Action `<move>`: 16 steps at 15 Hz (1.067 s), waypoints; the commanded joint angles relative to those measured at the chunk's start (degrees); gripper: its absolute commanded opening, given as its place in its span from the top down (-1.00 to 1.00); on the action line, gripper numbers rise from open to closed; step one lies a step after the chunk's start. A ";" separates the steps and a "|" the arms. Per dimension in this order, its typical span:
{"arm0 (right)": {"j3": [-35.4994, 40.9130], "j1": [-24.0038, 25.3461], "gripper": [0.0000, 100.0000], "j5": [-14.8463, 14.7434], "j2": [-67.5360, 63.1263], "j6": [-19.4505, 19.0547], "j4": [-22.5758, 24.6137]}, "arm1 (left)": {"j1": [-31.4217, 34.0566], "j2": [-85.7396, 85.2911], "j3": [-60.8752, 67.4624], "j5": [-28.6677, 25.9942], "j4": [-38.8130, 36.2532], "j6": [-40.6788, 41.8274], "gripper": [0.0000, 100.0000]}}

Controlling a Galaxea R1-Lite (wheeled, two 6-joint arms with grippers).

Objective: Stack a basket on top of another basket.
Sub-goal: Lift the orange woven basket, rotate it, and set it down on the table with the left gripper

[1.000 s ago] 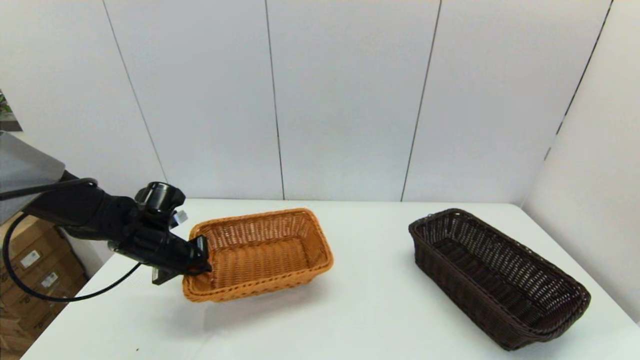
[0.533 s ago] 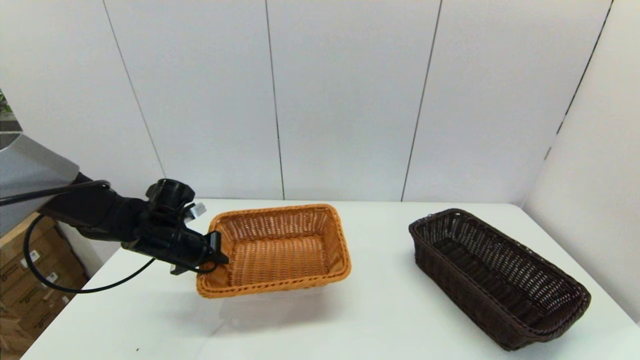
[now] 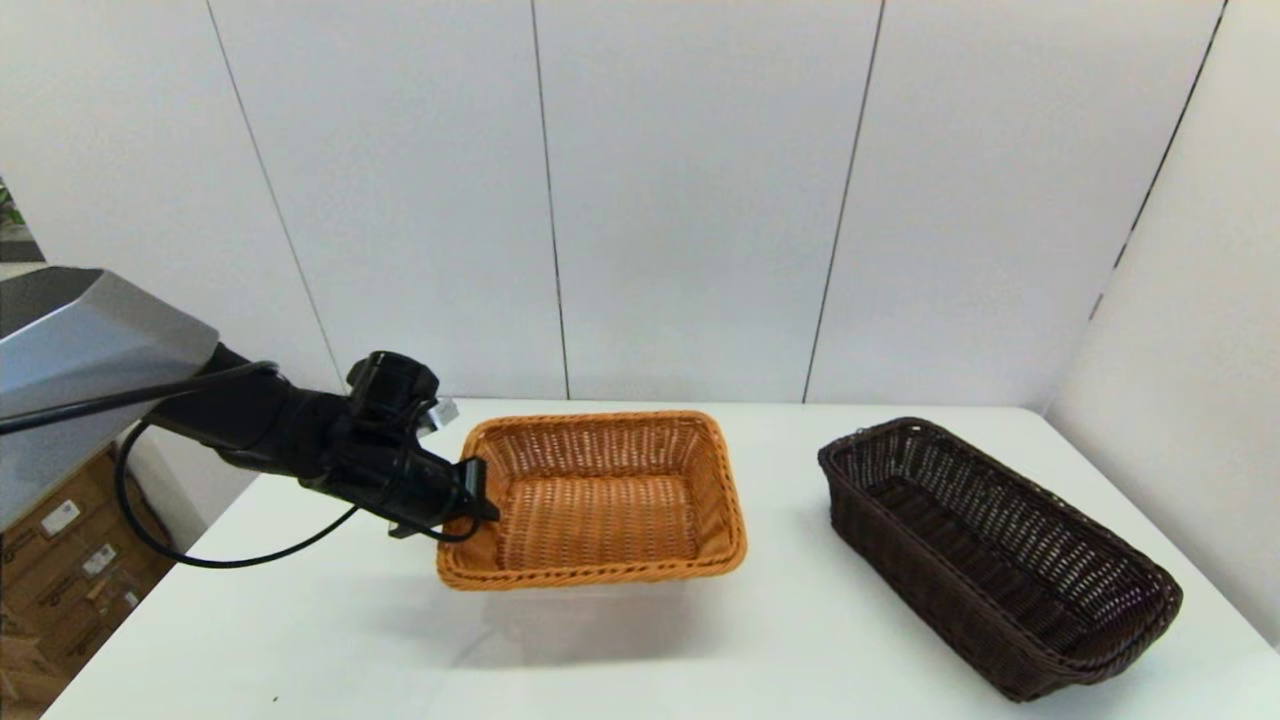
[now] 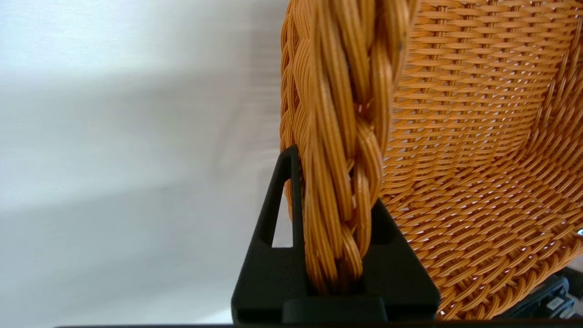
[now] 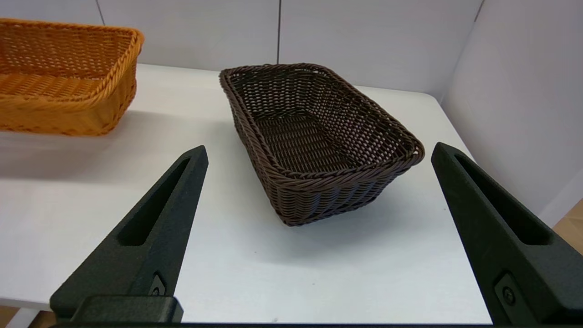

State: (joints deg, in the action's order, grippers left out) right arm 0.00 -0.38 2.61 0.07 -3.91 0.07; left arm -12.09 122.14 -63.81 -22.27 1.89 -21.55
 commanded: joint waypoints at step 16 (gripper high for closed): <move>0.00 0.03 -1.00 0.03 -0.07 -0.04 0.01 | -4.96 2.84 -2.82 0.21 4.53 -3.50 1.00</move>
State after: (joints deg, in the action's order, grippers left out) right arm 0.00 -0.35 2.61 0.07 -3.90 0.07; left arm -17.05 124.87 -66.40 -21.93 6.30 -24.88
